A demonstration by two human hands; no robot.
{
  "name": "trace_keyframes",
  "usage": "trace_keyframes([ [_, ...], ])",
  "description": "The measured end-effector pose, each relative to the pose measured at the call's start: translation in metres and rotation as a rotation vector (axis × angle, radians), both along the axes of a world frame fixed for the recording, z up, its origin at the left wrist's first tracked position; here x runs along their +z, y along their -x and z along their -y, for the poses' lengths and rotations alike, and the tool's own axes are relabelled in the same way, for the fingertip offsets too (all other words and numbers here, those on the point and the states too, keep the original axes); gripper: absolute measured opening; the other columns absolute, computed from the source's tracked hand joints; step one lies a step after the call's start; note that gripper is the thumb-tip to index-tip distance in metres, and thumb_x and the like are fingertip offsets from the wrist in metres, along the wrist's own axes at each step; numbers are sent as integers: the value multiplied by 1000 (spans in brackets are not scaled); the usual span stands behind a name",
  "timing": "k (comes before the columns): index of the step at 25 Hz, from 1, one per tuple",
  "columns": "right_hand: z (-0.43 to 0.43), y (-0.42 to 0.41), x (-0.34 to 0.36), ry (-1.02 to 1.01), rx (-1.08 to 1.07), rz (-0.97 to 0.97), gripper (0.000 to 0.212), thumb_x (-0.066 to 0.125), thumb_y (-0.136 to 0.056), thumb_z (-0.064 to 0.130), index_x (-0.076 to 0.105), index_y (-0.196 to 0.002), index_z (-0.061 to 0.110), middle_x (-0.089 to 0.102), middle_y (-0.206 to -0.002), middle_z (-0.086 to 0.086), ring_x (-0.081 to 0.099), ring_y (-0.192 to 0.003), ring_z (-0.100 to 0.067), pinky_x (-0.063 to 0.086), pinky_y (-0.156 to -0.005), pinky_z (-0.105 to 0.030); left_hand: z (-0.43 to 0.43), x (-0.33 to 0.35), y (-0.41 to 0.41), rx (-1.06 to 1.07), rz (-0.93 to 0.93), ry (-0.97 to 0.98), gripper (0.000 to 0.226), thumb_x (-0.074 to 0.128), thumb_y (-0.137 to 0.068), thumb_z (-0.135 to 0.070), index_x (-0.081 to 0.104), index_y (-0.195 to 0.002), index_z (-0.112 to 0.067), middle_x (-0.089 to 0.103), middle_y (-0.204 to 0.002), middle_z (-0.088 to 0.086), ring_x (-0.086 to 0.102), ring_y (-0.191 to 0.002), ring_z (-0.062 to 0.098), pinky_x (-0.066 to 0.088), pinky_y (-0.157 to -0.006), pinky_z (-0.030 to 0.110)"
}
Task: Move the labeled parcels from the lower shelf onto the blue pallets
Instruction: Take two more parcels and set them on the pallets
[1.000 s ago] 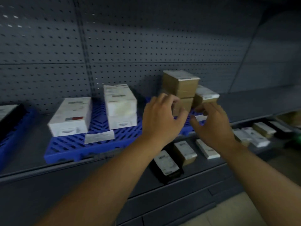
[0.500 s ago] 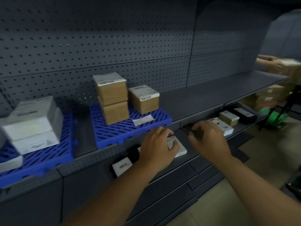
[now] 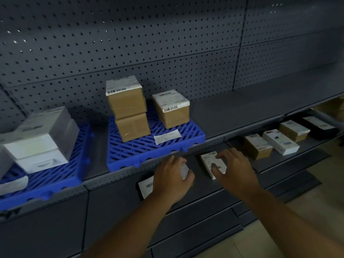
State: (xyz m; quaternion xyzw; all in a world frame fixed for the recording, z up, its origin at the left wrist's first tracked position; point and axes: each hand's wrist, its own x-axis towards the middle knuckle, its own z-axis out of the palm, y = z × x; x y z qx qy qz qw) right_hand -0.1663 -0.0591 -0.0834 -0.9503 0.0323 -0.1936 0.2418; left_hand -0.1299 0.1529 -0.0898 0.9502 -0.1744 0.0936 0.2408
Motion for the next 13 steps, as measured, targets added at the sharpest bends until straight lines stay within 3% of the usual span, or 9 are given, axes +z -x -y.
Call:
trace_keyframes([
  [8,-42,-41,-38,50,38,-196,34,76,-75,32,67,-102,14,62,-105,-8,59,-100,-32,49,-81,-42,-51,-48,-26,124,-89,-117,49,48,-87,-63,60,-124,-32,57,-129,-9,53,-122,19,44,-102,40],
  [10,-49,-53,-52,94,78,-252,43,72,-78,39,64,-113,16,60,-114,-9,58,-106,-34,50,-86,-44,-63,-65,-32,225,-144,-141,59,42,-84,-69,58,-129,-34,53,-137,-8,47,-130,21,41,-107,42],
  [13,-56,-85,-84,88,125,-267,75,70,-79,51,45,-144,24,48,-140,-10,49,-125,-36,49,-96,-49,-74,-103,-48,411,-270,-224,79,40,-80,-80,43,-146,-35,34,-154,-3,34,-141,27,35,-112,44],
])
